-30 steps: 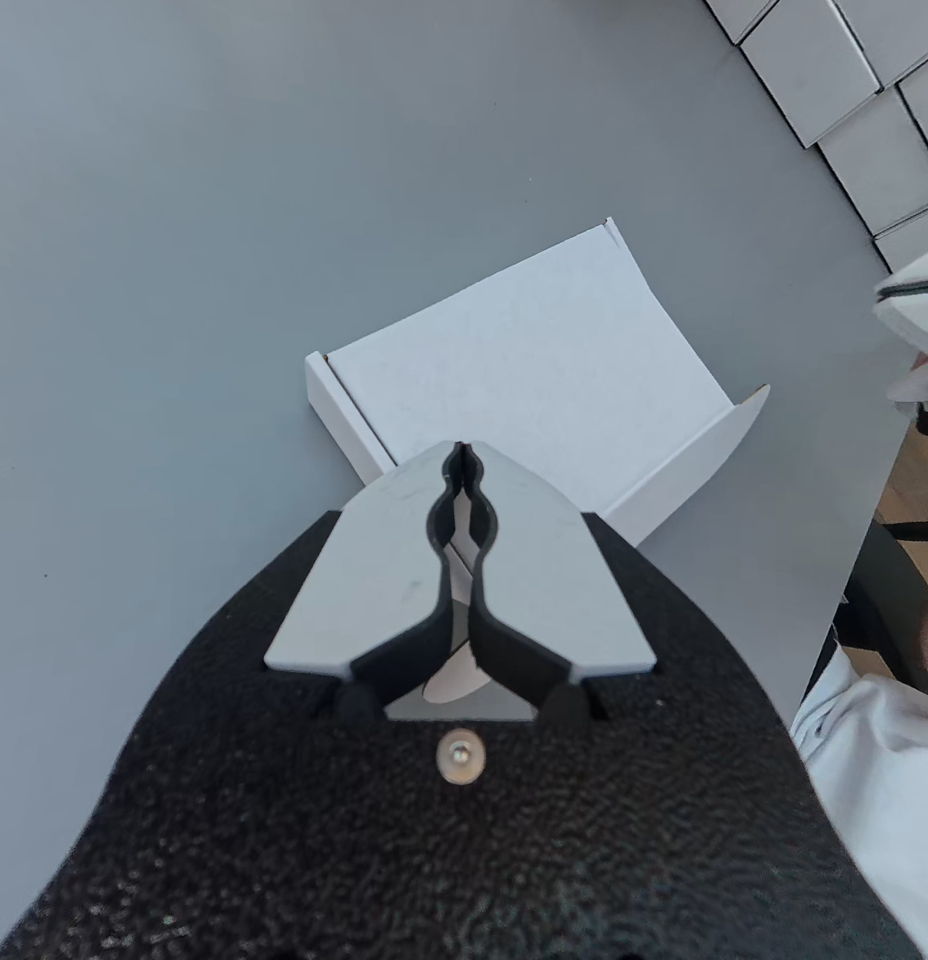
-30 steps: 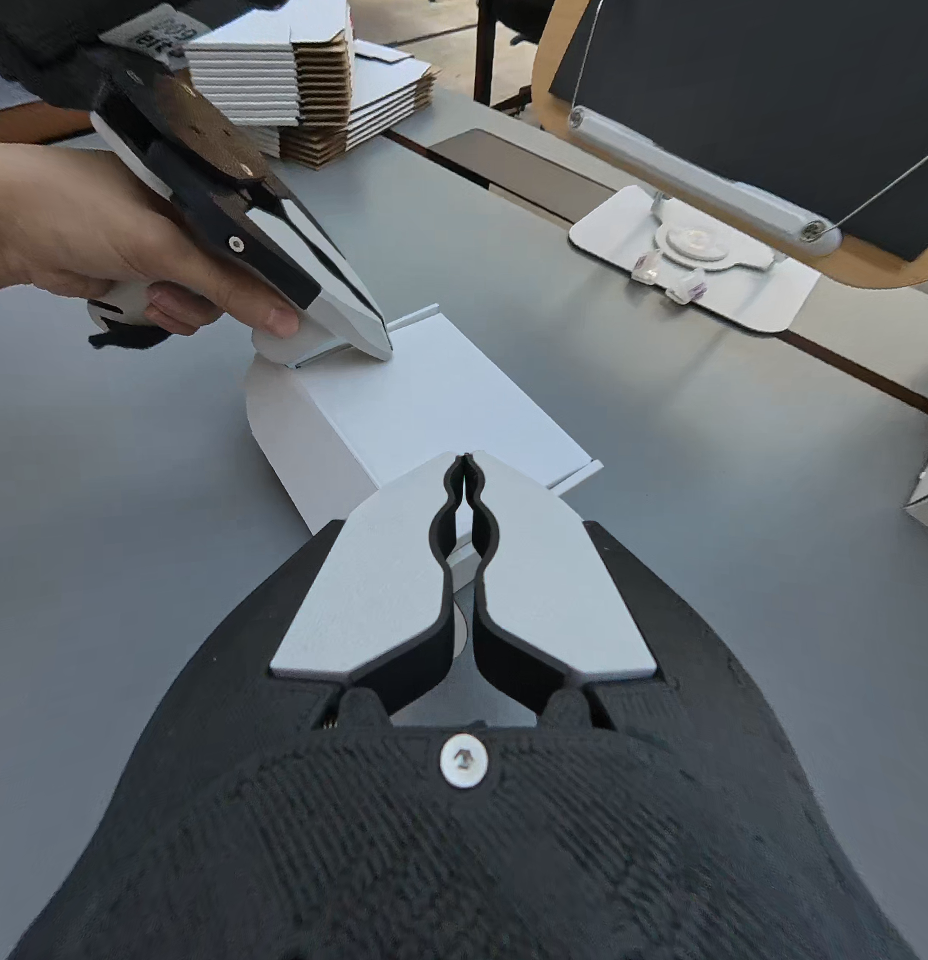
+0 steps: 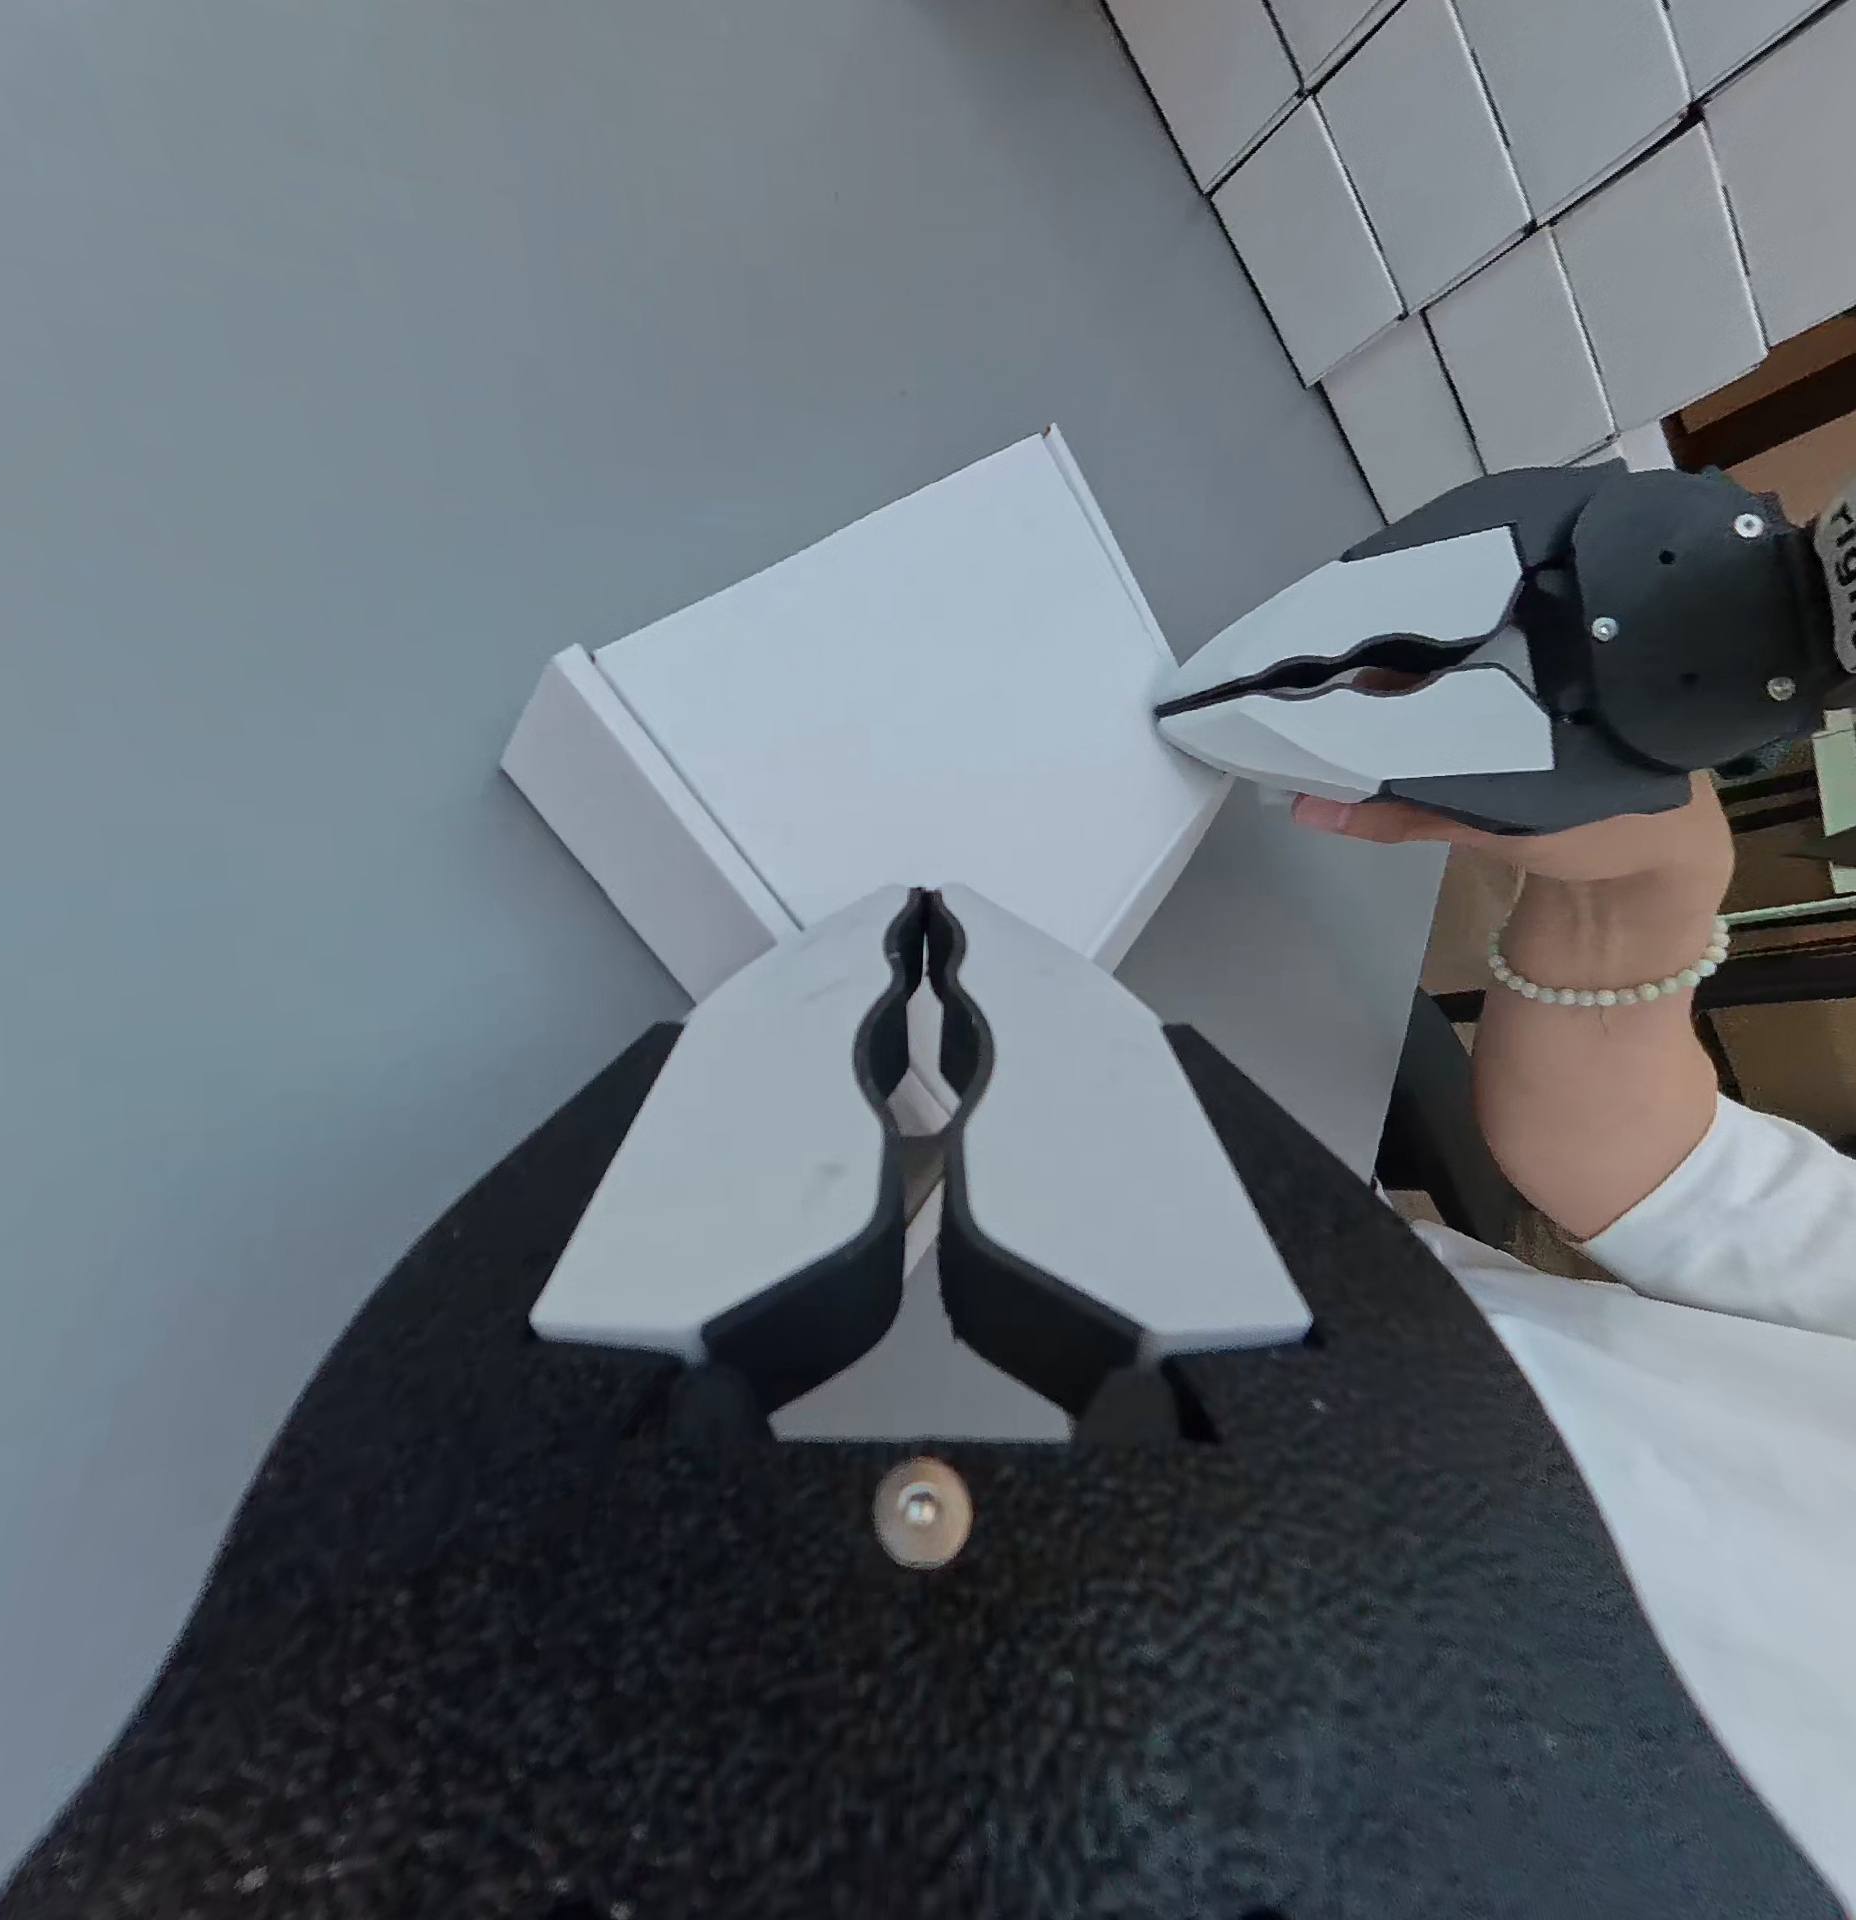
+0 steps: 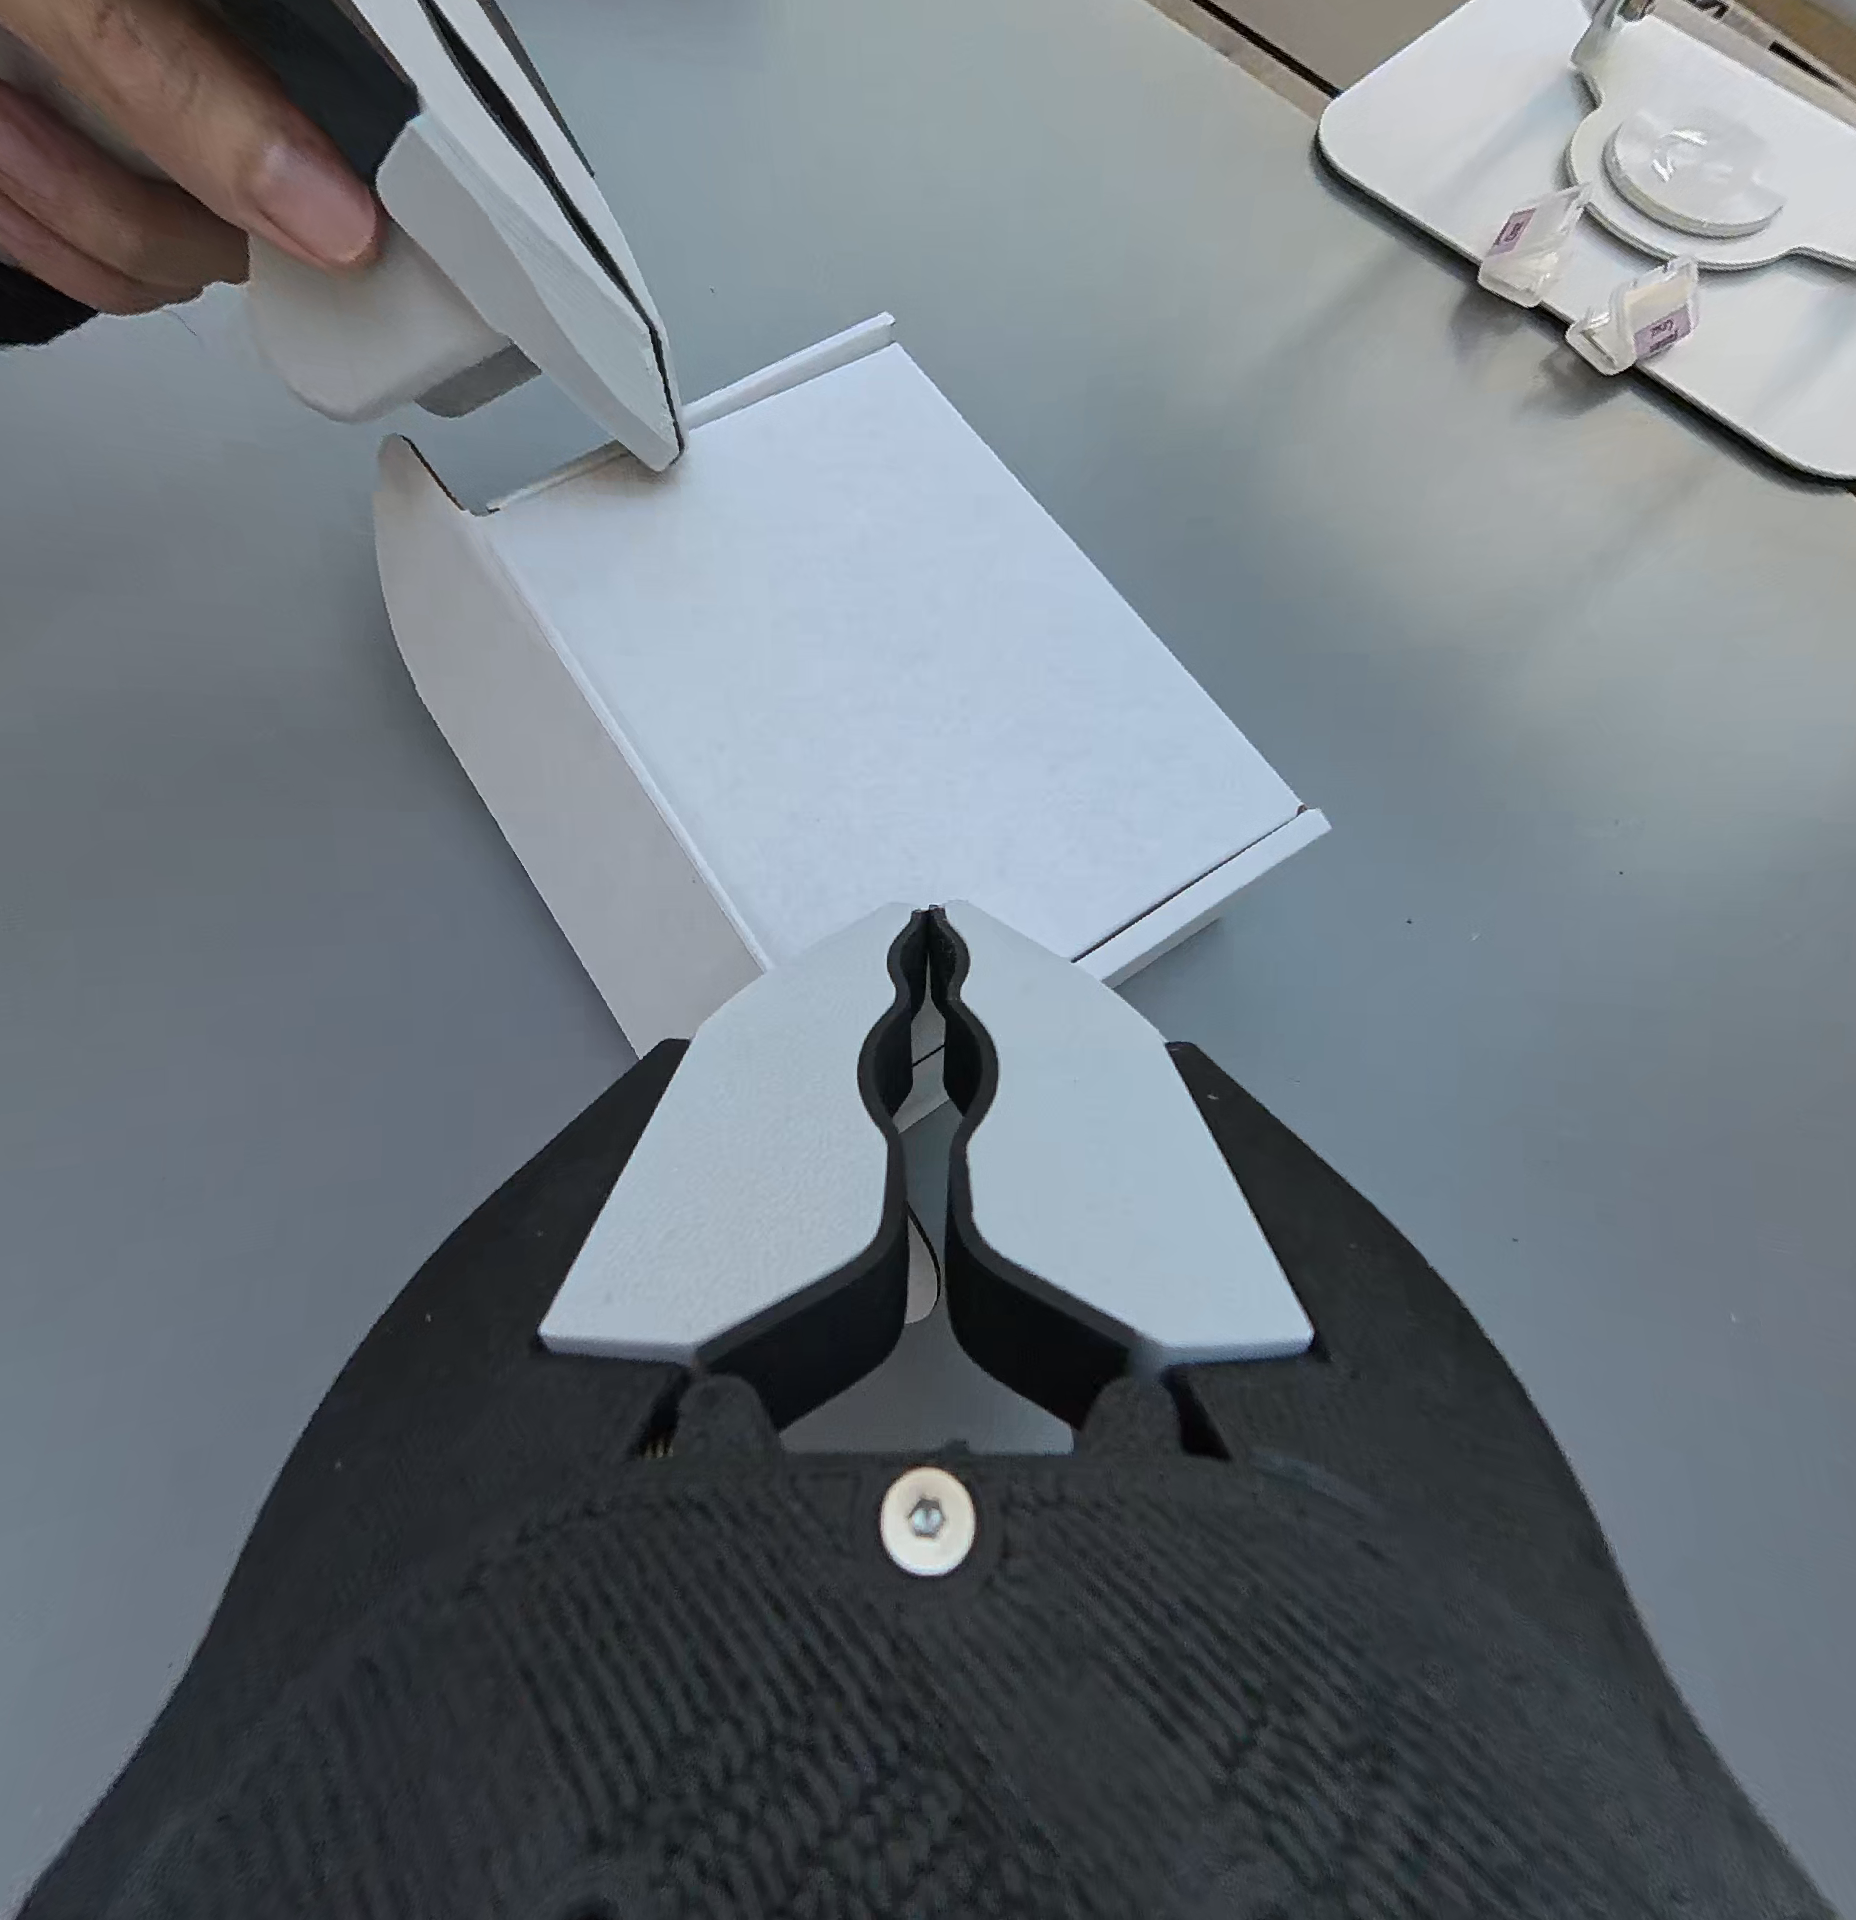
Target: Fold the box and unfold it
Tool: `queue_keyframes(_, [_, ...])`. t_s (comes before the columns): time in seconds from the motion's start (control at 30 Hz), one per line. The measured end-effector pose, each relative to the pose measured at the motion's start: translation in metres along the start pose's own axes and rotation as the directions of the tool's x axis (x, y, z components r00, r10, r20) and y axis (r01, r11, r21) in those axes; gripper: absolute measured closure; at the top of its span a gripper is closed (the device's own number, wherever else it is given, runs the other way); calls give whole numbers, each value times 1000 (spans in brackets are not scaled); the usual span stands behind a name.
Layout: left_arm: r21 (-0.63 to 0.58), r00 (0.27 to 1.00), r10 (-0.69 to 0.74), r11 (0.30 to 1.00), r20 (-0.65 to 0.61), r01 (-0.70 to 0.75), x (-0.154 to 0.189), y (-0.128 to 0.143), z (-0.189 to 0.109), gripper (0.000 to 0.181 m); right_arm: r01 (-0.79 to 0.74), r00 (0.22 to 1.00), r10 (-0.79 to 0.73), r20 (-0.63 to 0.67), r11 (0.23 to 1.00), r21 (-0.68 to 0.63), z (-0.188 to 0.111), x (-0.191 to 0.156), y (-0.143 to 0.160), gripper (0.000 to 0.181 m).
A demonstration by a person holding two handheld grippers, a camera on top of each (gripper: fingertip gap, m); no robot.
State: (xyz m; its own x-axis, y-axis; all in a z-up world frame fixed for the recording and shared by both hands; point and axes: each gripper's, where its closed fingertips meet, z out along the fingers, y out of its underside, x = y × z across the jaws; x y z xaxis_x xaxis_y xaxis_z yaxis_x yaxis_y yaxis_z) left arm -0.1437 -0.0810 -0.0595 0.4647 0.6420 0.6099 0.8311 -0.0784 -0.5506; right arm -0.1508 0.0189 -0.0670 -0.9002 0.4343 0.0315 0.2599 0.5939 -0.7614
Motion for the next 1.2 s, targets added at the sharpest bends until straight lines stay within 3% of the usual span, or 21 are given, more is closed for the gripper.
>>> queue_keyframes(0.03, [-14,1000,-13,1000,5,13,-4,2,0,181,-3,1000,3,3,1000,6,0,0,0,181])
queue_keyframes(0.1, [-13,1000,-30,999,0,30,-6,4,0,181,-34,999,33,31,999,18,-1,0,0,181])
queue_keyframes(0.13, [-8,999,-37,999,-1,37,-7,4,0,181,-70,996,68,49,997,23,-2,2,-1,170])
queue_keyframes(0.17, [-2,999,-34,999,3,34,-8,4,-1,181,-123,990,120,67,992,40,-6,6,-3,145])
queue_keyframes(0.3, [28,1000,-17,999,26,16,-10,5,-4,181,-425,903,402,152,887,182,-34,44,-20,106])
queue_keyframes(0.5, [91,999,-12,996,31,9,-14,7,-9,181,-627,746,594,303,779,16,-30,47,-3,91])
queue_keyframes(0.67, [148,1000,-21,989,0,21,-11,9,-10,181,-718,602,697,388,686,-118,-14,33,-5,98])
queue_keyframes(0.77, [164,1000,-13,986,-1,13,-9,11,-10,181,-697,608,706,363,693,-182,-3,30,0,98])
queue_keyframes(1.1, [215,1000,-26,976,5,24,-15,14,-18,181,-669,467,746,474,649,-362,15,0,-13,110])
queue_keyframes(1.2, [243,1000,-28,970,-7,29,-15,14,-18,181,-633,505,739,445,668,-391,25,-3,-11,105])
